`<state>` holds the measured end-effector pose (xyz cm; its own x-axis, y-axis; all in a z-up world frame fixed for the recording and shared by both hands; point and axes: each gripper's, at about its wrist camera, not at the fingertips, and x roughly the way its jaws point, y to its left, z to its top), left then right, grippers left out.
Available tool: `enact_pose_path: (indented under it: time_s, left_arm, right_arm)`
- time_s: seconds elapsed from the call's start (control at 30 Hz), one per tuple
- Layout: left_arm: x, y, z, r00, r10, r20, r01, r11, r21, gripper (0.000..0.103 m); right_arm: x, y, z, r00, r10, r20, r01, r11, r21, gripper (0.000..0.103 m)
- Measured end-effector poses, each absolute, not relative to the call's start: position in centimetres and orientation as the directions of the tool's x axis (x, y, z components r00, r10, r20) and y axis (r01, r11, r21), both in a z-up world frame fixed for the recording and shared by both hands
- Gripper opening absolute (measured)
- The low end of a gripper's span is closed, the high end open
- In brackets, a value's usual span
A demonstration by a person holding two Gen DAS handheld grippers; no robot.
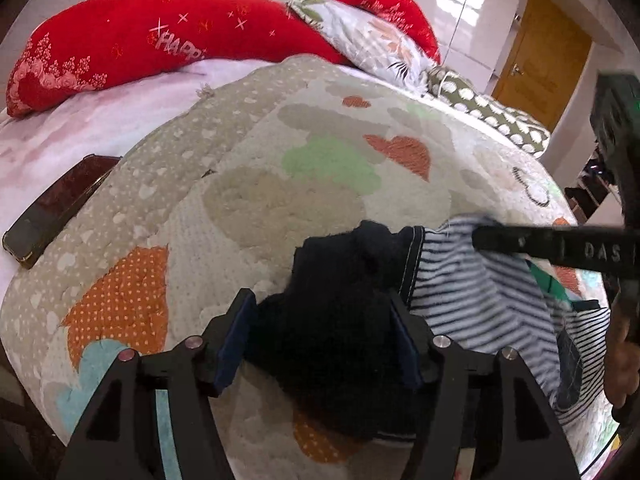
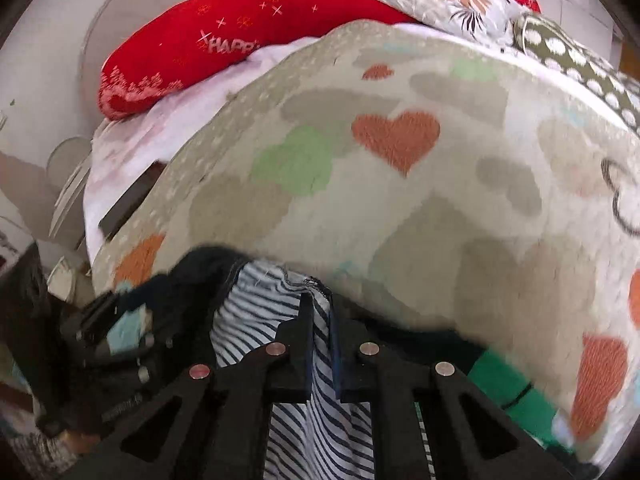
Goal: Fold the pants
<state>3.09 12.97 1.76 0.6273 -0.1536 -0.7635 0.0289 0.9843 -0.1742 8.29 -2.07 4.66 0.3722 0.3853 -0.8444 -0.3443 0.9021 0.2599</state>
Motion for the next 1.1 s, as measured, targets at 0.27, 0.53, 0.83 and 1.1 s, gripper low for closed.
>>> enact_pose_path:
  time_s: [0.27, 0.53, 0.83, 1.1]
  left_arm:
    - [2.8, 13.5, 0.4, 0.617, -0.145, -0.774, 0.044, 0.988, -0.149, 0.073]
    - [2.3, 13.7, 0.4, 0.623, -0.134, -0.77, 0.039, 0.989, -0.141, 0.075]
    - [0.3, 14.7, 2.8, 0.635, -0.115, -0.764, -0.006, 0.988, -0.153, 0.075]
    - [-3.1, 15.2, 6.5, 0.681, -0.135, -0.719, -0.01, 0.981, -0.193, 0.075]
  right_arm:
    - [6.7, -1.3, 3.7, 0.433, 0.262, -0.862, -0.336, 0.935, 0.115, 0.033]
    - [-4.1, -12.1, 5.3, 0.568, 0.241, -0.787, -0.171, 0.97, 0.173, 0.042]
    - [-14.8, -27.5, 5.4, 0.684, -0.045, -0.728, 0.356, 0.891, 0.28, 0.021]
    - [-11.0, -25.2, 6.5, 0.661, -0.112, -0.742, 0.296, 0.947, 0.121, 0.03]
